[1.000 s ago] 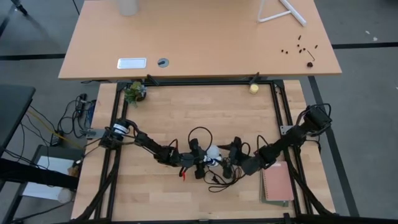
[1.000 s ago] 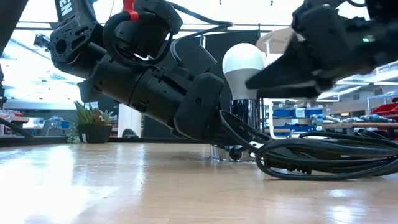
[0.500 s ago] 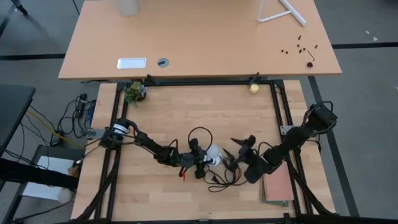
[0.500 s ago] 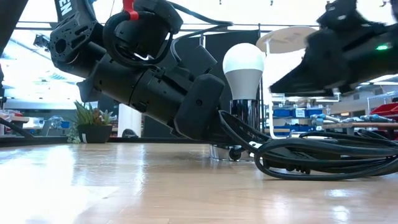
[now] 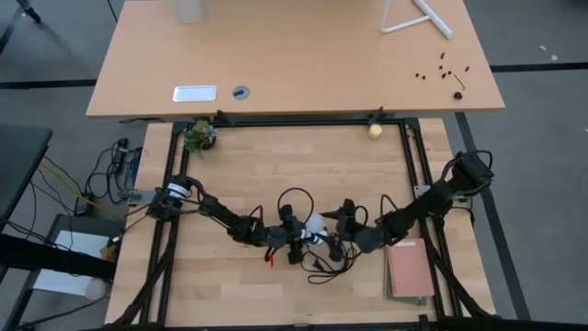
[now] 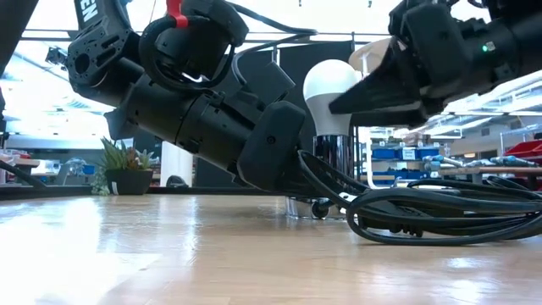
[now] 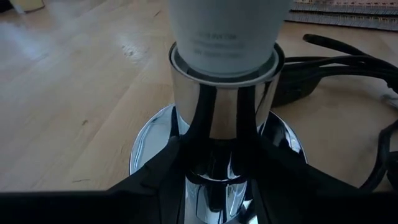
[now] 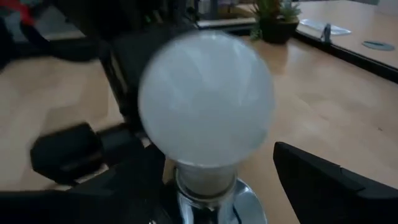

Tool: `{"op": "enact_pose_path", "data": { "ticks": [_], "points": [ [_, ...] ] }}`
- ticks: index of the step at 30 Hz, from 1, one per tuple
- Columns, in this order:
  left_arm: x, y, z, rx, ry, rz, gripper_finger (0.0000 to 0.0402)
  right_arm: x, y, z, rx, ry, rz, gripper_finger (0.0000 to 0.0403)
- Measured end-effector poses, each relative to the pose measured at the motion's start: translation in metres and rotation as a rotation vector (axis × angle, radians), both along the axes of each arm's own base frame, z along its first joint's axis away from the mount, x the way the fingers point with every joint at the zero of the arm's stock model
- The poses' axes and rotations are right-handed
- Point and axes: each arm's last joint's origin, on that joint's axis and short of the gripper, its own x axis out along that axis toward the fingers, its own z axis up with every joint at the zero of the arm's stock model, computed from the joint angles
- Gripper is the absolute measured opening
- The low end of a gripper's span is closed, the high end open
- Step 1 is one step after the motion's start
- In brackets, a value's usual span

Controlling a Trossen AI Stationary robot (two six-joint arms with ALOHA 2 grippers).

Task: Screw lightbulb
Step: Remove the lightbulb from the lamp

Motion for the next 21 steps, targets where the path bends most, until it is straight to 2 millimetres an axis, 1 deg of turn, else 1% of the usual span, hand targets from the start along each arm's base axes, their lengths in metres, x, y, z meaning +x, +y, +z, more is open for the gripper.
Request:
{"op": "enact_pose_path", "data": {
  "ticks": [3,6,8,10,12,13,15,18,21],
  "points": [
    [0.000,0.000,0.000,-0.005,-0.001,0.003,0.0184,0.000,-0.007,-0.005,-0.030,0.060,-0.014,0.0308],
    [0.000,0.000,0.000,-0.008,-0.001,0.015,0.0184,-0.006,-0.008,-0.008,-0.065,0.124,-0.062,0.0308],
    [0.000,0.001,0.000,-0.009,-0.002,0.020,0.0184,-0.014,-0.009,-0.009,-0.081,0.146,-0.148,0.0308],
    [0.000,0.001,0.000,-0.005,0.002,0.016,0.0184,-0.027,-0.011,-0.014,-0.128,0.184,-0.239,0.0308],
    [0.000,0.001,0.000,-0.005,0.002,0.016,0.0184,-0.032,-0.009,-0.011,-0.105,0.164,-0.260,0.0308],
    [0.000,0.001,0.000,-0.005,0.001,0.016,0.0184,-0.033,-0.006,-0.008,-0.084,0.155,-0.243,0.0308],
    [0.000,0.001,0.000,0.001,0.001,0.014,0.0184,-0.030,0.000,-0.007,-0.032,0.173,-0.150,0.0308],
    [0.000,0.001,0.000,0.006,-0.001,0.011,0.0184,-0.020,0.007,-0.001,0.035,0.128,-0.005,0.0308],
    [0.000,0.001,0.000,0.006,-0.002,0.011,0.0184,-0.013,0.008,0.004,0.018,0.074,0.053,0.0308]
  ]
}}
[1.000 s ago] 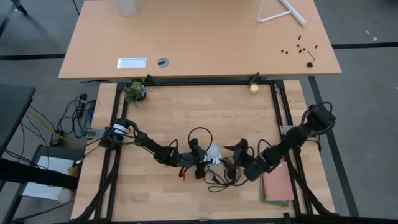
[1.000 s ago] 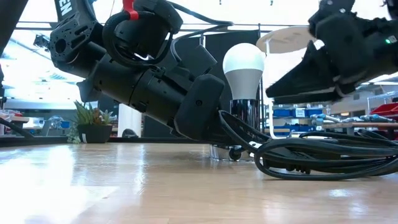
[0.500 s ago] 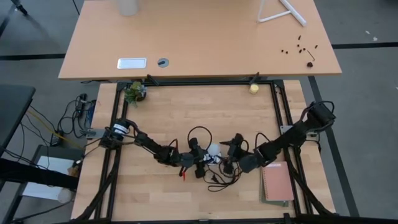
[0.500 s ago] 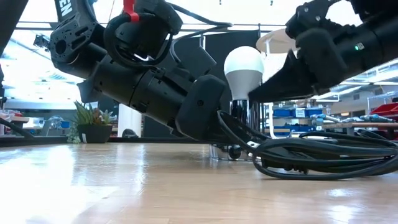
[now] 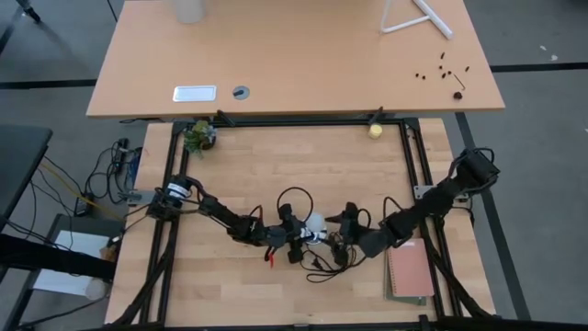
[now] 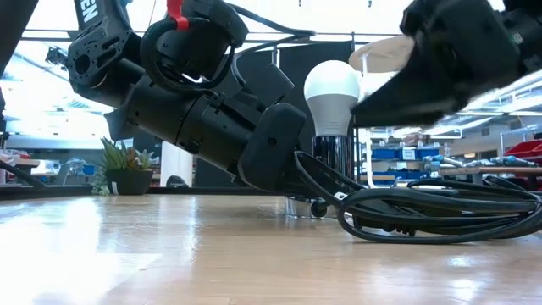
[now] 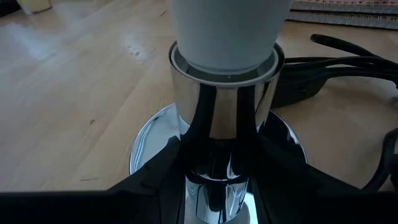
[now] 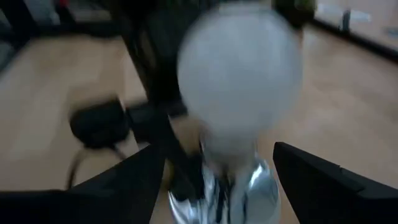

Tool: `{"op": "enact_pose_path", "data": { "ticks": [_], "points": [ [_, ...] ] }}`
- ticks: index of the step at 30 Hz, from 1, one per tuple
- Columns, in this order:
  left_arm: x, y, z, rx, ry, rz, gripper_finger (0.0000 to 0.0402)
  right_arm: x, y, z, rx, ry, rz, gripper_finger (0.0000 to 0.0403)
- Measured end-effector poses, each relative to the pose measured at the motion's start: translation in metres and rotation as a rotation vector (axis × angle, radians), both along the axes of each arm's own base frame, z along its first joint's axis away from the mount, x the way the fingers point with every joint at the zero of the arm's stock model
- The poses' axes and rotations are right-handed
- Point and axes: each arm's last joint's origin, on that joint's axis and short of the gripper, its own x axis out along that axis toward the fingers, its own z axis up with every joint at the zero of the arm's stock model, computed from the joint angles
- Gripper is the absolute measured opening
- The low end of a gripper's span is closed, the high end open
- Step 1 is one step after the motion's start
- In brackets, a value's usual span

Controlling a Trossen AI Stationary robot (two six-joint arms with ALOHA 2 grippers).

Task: Screw lightbulb
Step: Remove the lightbulb from the lamp

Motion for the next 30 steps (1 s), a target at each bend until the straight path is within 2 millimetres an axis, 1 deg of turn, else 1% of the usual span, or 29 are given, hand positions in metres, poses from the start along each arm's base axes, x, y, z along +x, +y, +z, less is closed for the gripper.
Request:
{"op": "enact_pose_path", "data": {
  "ticks": [2,6,11,14,16,18,20,22,25,28,30],
  "points": [
    [0.000,0.000,0.000,-0.001,-0.002,0.000,0.0184,0.005,-0.003,0.003,-0.011,-0.040,-0.002,0.0308],
    [0.000,0.000,0.000,-0.004,-0.005,0.000,0.0184,0.011,-0.015,0.003,-0.030,-0.038,-0.027,0.0308],
    [0.000,0.000,0.000,-0.005,-0.006,0.008,0.0184,0.013,-0.024,-0.001,-0.062,0.019,-0.040,0.0308],
    [0.000,0.000,0.000,0.000,-0.004,0.022,0.0184,0.006,-0.024,-0.007,-0.090,0.068,-0.118,0.0308],
    [0.000,0.000,0.000,0.004,-0.002,0.020,0.0184,-0.001,-0.023,-0.011,-0.116,0.092,-0.208,0.0308],
    [-0.001,-0.001,0.000,0.009,0.001,0.016,0.0184,-0.013,-0.026,-0.022,-0.131,0.121,-0.329,0.0308],
    [-0.001,-0.001,0.000,0.010,0.003,0.014,0.0184,-0.019,-0.025,-0.025,-0.078,0.104,-0.386,0.0308],
    [-0.001,-0.001,0.000,0.010,0.003,0.014,0.0184,-0.018,-0.020,-0.024,-0.017,0.109,-0.344,0.0308],
    [-0.001,-0.001,0.000,0.013,0.004,0.013,0.0184,-0.011,-0.011,-0.019,0.033,0.105,-0.188,0.0308],
    [-0.001,-0.001,0.000,0.014,0.004,0.013,0.0184,-0.002,-0.005,-0.008,0.017,0.049,-0.046,0.0308],
    [-0.001,-0.001,0.000,0.014,0.004,0.013,0.0184,0.004,-0.005,-0.002,-0.013,0.005,-0.008,0.0308]
  ]
}}
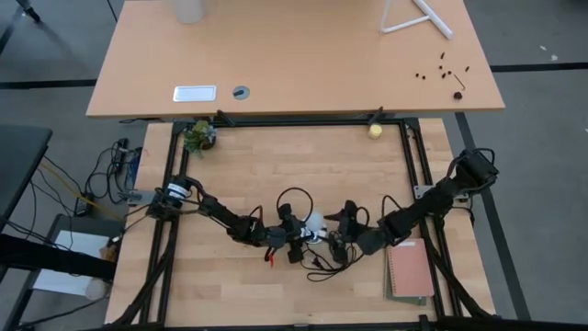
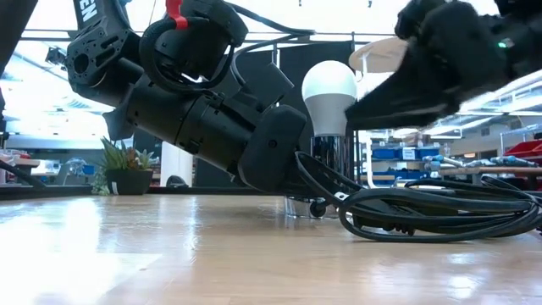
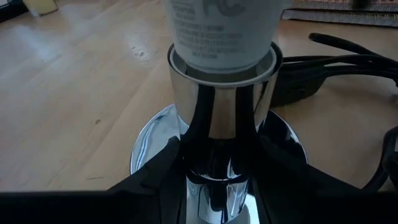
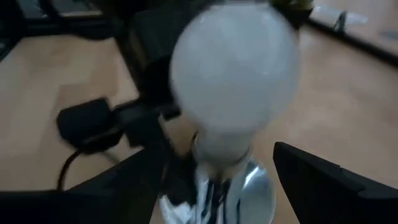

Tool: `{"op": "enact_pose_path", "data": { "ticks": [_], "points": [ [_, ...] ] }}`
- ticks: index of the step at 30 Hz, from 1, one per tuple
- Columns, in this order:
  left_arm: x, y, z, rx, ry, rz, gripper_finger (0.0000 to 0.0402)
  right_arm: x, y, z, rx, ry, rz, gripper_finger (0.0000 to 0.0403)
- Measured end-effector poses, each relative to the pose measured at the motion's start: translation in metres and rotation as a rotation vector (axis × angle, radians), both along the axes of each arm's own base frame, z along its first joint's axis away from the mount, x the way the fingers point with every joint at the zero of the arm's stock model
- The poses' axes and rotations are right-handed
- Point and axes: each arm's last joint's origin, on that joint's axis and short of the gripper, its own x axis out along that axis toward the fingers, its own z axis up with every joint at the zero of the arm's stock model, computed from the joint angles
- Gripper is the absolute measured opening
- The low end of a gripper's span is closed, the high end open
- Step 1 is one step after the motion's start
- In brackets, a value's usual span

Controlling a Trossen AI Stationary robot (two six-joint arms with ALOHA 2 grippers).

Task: Screw lightbulb
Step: Remove the lightbulb from the lamp

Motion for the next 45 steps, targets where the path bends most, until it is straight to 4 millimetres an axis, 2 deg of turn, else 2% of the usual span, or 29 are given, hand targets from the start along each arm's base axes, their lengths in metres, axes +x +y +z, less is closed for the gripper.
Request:
{"op": "enact_pose_path", "data": {
  "ticks": [10,14,16,17,19,24,26,30,32,36,42,45],
  "points": [
    [0.000,0.001,0.000,-0.006,-0.003,0.010,0.0184,0.010,-0.024,0.000,-0.064,0.036,-0.054,0.0308],
    [0.000,0.001,0.000,-0.004,0.000,0.016,0.0184,-0.001,-0.025,-0.009,-0.082,0.098,-0.203,0.0308],
    [0.000,0.000,0.000,0.002,0.002,0.008,0.0184,-0.012,-0.030,-0.021,-0.114,0.170,-0.298,0.0308],
    [0.000,0.000,0.000,0.002,0.002,0.006,0.0184,-0.019,-0.032,-0.027,-0.108,0.200,-0.336,0.0308],
    [0.000,0.000,0.000,0.001,0.003,0.003,0.0184,-0.018,-0.029,-0.025,-0.011,0.167,-0.351,0.0308],
    [0.000,0.000,0.000,0.003,0.003,0.002,0.0184,-0.006,-0.016,-0.017,0.069,0.152,-0.113,0.0308],
    [0.000,0.000,0.000,0.001,0.001,0.009,0.0184,-0.003,-0.015,-0.013,0.066,0.123,-0.092,0.0308],
    [-0.001,0.006,-0.001,-0.093,-0.049,0.160,0.0184,-0.002,-0.030,-0.016,0.174,0.051,-0.300,0.0308],
    [0.001,0.011,0.000,-0.123,-0.065,0.195,0.0184,-0.004,-0.037,-0.019,0.179,0.085,-0.337,0.0308],
    [0.001,0.016,-0.001,-0.094,-0.050,0.219,0.0184,-0.007,-0.036,-0.013,0.195,0.117,-0.288,0.0308],
    [0.001,0.017,-0.001,-0.009,-0.036,0.229,0.0185,-0.014,-0.015,0.017,0.143,0.089,-0.025,0.0308],
    [0.001,0.017,-0.001,-0.001,-0.032,0.221,0.0191,-0.020,-0.006,0.023,0.078,0.093,0.058,0.0308]
  ]
}}
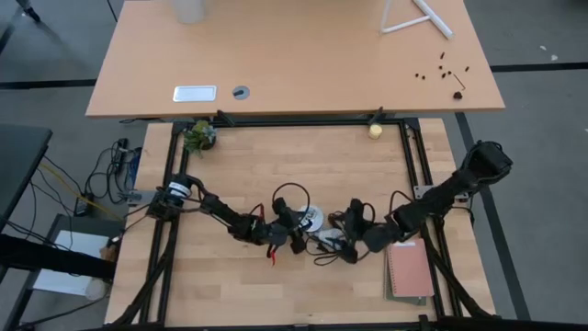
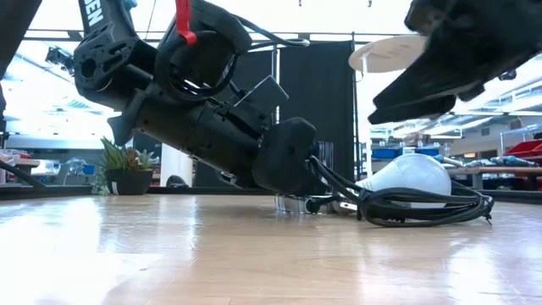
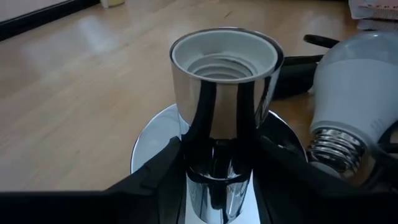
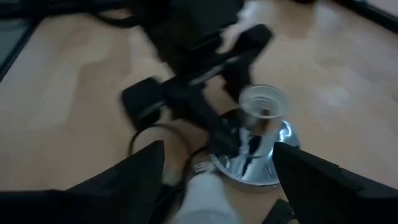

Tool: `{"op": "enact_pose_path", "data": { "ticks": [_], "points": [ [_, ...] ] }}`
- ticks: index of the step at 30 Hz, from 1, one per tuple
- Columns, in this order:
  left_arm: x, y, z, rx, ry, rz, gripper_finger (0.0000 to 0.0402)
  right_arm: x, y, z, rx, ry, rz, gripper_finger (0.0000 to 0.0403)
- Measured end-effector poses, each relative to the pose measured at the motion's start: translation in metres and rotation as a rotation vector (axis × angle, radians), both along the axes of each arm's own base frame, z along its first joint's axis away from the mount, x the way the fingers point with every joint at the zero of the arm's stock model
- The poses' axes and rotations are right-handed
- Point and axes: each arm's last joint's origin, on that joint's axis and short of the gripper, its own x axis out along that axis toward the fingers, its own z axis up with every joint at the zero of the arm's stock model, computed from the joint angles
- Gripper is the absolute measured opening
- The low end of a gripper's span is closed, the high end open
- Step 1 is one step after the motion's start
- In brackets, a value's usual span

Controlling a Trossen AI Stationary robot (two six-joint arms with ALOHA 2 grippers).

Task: Screw lightbulb
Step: Remove the lightbulb from the lamp

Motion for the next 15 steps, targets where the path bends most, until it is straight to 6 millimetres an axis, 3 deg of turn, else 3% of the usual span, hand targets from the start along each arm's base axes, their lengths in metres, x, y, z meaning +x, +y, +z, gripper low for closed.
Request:
{"op": "enact_pose_path", "data": {
  "ticks": [5,15],
  "points": [
    [0.000,-0.001,0.000,0.000,0.001,-0.004,0.0217,0.000,0.008,-0.007,-0.032,0.041,0.102,0.0308],
    [-0.002,-0.008,0.000,0.005,0.002,-0.029,0.0263,0.009,0.011,-0.043,-0.023,0.127,0.102,0.0308]
  ]
}}
